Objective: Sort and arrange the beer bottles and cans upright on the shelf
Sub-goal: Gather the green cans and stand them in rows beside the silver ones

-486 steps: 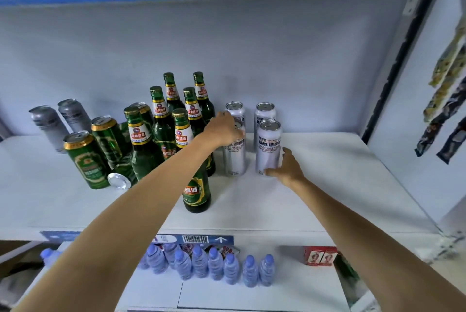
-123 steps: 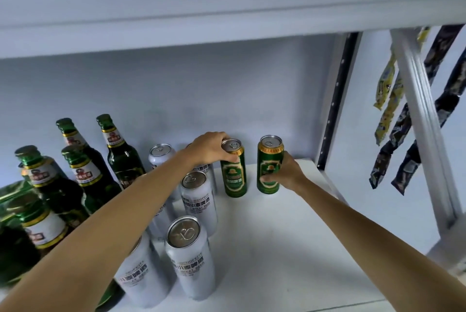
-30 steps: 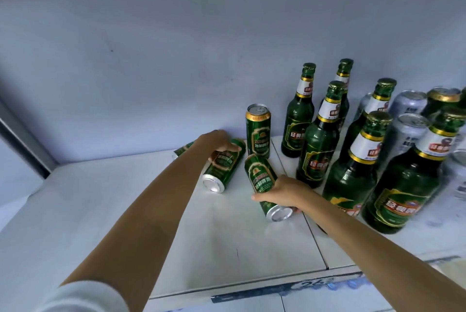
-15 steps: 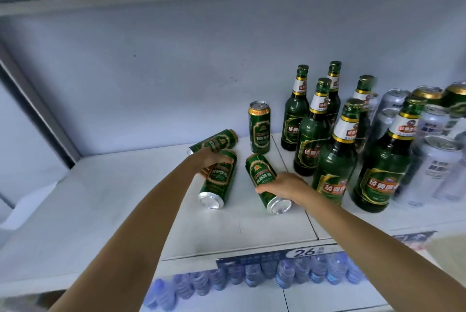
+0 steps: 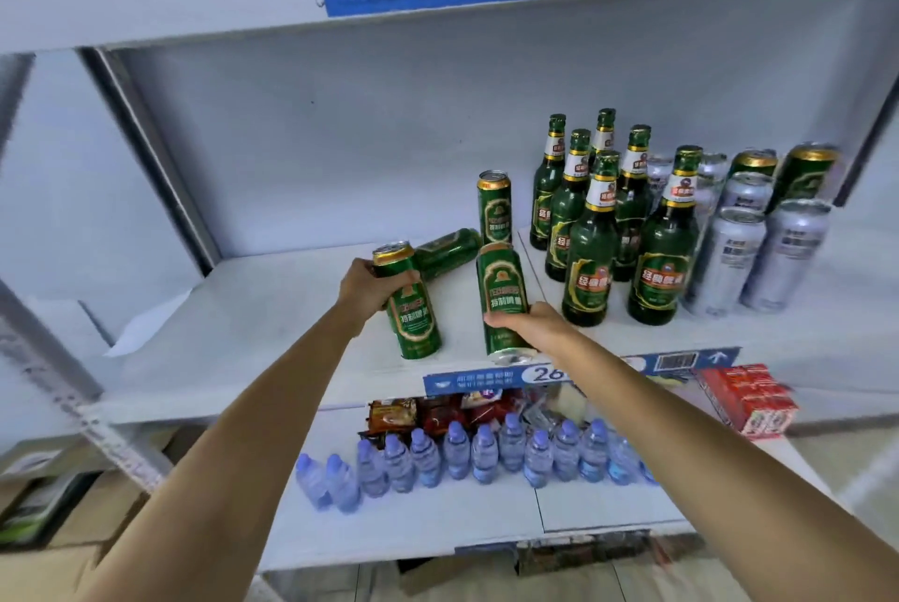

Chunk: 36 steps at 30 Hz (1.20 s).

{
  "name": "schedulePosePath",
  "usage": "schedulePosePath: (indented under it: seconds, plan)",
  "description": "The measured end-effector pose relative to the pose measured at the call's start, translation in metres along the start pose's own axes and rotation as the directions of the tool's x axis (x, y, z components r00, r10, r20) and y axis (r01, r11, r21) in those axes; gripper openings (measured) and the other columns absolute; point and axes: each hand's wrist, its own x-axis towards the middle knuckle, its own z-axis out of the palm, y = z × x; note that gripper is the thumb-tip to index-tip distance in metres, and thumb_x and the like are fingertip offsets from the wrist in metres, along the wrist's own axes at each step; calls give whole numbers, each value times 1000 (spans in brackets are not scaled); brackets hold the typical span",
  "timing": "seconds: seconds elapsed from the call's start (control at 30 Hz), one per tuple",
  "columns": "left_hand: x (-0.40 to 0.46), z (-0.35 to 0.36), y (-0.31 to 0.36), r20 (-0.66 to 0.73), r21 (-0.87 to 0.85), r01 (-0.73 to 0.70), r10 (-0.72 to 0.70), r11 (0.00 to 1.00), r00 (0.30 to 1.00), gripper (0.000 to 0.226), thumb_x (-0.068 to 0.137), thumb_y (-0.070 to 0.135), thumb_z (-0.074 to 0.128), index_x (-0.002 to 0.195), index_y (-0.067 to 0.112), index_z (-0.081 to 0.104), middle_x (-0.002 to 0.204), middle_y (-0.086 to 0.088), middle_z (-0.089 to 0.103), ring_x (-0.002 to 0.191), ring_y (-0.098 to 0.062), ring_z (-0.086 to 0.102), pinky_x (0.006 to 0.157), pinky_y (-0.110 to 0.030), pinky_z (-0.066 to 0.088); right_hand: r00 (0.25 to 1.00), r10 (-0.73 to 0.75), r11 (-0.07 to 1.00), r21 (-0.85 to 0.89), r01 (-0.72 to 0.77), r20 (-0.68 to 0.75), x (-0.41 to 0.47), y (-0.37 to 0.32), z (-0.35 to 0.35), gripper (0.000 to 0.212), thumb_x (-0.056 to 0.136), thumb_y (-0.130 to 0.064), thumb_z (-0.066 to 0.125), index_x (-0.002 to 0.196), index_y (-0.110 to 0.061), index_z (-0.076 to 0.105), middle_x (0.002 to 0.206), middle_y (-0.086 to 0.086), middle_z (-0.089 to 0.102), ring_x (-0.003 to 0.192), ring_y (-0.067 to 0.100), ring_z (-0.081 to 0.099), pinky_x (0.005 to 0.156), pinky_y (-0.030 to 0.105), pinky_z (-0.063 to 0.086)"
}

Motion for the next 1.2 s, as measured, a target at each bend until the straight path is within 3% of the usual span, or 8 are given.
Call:
schedulePosePath:
  seconds: [0.07, 0.1, 0.2, 0.27, 0.5, 0.73, 0.9, 1.2]
  plan:
    - [-4, 2, -15, -23, 23, -32, 33, 999, 999, 100, 31, 66, 86, 114, 17, 60, 105, -2, 71, 94, -20, 69, 78, -42, 60, 1000, 6, 1000, 3, -6, -5, -14, 2, -1, 55, 69, -40, 81, 110, -9, 64, 109, 9, 69, 96, 22, 65, 76, 27, 49]
    - [-10, 3, -17, -26, 29, -54, 55, 998, 998, 101, 34, 66, 86, 118, 19, 58, 109, 0, 70, 97, -20, 68, 80, -42, 60, 1000, 3, 1000, 2, -3, -5, -19, 4, -1, 53, 69, -38, 82, 110, -8, 64, 108, 9, 70, 97, 23, 66, 80, 29, 51]
    - [-64, 8, 7, -44, 56, -89, 92, 994, 995, 75, 61, 40, 86, 125, 18, 52, 112, 2, 63, 104, -21, 62, 90, -43, 55, 1000, 3, 999, 32, -3, 13, -39, 7, -3, 47, 72, -30, 81, 108, -7, 62, 105, 9, 68, 93, 22, 63, 80, 31, 47]
    - [-79, 12, 15, -48, 85, -101, 105, 991, 993, 65, 68, 33, 83, 123, 17, 53, 110, 1, 62, 106, -23, 61, 93, -44, 53, 1000, 9, 998, 55, -10, 16, -47, 9, -5, 48, 73, -31, 80, 109, -8, 60, 108, 10, 67, 93, 23, 61, 78, 30, 43]
    - [-94, 30, 19, -96, 136, -109, 122, 985, 988, 71, 71, 34, 82, 130, 13, 48, 125, -6, 60, 110, -24, 58, 92, -41, 52, 999, 38, 999, -30, -37, 22, -49, 8, -12, 67, 71, -37, 81, 121, -2, 54, 114, 12, 62, 108, 29, 60, 85, 33, 47]
    - [-91, 38, 28, -134, 179, -90, 115, 980, 984, 75, 70, 34, 83, 132, 15, 46, 126, -7, 60, 113, -26, 57, 90, -38, 51, 995, 43, 998, -56, -38, 93, -30, 4, -18, 64, 72, -34, 81, 120, -2, 54, 116, 12, 63, 103, 28, 62, 85, 33, 49]
    - [-88, 38, 25, -168, 185, -71, 103, 980, 980, 75, 70, 33, 83, 132, 15, 45, 126, -6, 60, 112, -25, 57, 88, -37, 50, 992, 66, 994, -98, -55, 110, -13, 5, -13, 71, 72, -39, 80, 126, -2, 52, 125, 15, 60, 112, 29, 60, 86, 31, 47]
    - [-78, 21, 20, -196, 205, -61, 102, 977, 975, 76, 69, 35, 84, 132, 16, 46, 126, -6, 60, 108, -22, 56, 85, -34, 49, 992, 89, 992, -95, -81, 94, 4, 11, -7, 69, 71, -39, 80, 124, -3, 53, 122, 15, 61, 109, 28, 61, 86, 31, 49]
